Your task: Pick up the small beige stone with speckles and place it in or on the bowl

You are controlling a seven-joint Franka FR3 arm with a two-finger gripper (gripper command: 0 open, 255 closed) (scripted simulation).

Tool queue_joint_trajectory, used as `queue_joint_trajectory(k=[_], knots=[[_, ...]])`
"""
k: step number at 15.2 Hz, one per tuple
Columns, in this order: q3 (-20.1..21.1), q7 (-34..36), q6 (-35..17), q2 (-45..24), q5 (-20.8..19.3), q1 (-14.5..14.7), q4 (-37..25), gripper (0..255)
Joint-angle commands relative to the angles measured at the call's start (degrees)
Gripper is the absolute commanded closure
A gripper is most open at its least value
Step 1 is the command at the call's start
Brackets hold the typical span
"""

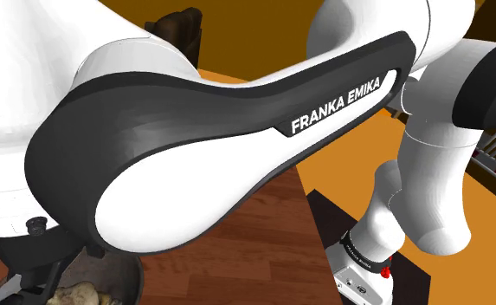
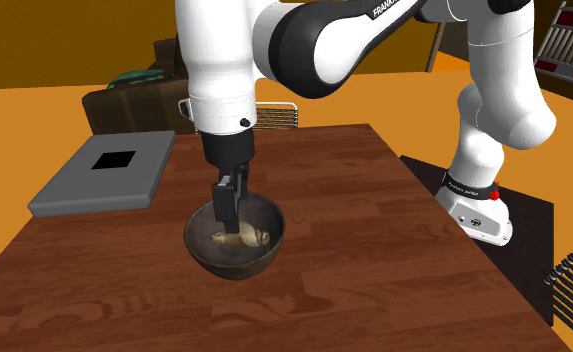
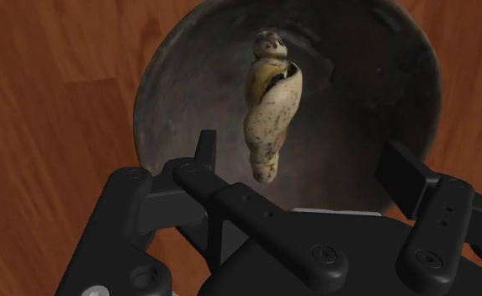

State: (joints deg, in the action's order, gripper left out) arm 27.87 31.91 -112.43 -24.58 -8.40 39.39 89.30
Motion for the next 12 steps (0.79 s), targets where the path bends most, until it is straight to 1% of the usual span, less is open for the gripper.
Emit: queue_joint_trajectory(k=[1, 4, 12], knots=[[0.1, -0.2, 1.7, 0.5, 0.3, -0.1, -1.3, 0], [0.4, -0.6, 6.6, 1.4, 0.8, -0.1, -5.4, 0], [0.4, -0.6, 6.6, 1.4, 0.8, -0.1, -5.4, 0]])
